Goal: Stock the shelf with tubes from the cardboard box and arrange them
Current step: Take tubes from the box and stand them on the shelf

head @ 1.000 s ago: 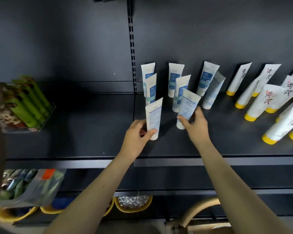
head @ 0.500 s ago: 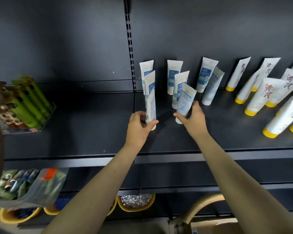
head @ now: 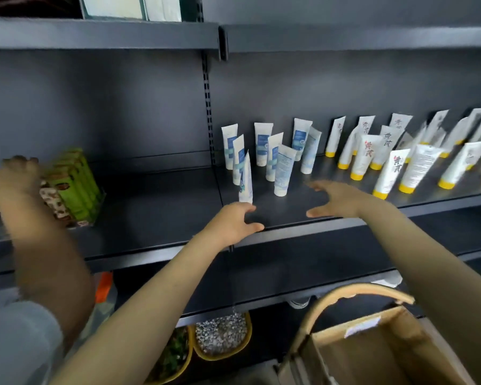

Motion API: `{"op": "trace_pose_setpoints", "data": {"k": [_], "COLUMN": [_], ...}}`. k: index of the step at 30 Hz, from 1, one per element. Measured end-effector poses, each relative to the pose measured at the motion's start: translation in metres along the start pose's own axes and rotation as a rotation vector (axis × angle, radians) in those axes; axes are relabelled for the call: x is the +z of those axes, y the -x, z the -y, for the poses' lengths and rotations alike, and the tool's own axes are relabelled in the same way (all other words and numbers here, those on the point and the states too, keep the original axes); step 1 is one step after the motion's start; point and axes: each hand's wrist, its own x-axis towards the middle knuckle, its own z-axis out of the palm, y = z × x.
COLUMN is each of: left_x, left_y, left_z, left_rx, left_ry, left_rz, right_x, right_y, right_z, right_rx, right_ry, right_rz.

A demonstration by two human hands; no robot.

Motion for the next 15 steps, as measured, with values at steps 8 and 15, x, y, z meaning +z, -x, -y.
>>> {"op": "trace_pose_setpoints", "data": {"k": [8, 15], "left_x": [0.021, 0.058], "left_y": [0.029, 0.018], "left_z": [-0.068, -0.128], "left_rx": [0.294, 0.467], "left_ry": [-0.023, 0.006], "left_rz": [0.137, 0.25], "right_x": [-0.019, -0.033], "right_y": [0.124, 0.201], "right_z": [-0.012, -0.055], "right_rx": [0.132, 0.279], "right_ry": [0.034, -0.011], "right_rz": [0.022, -0.04]}}
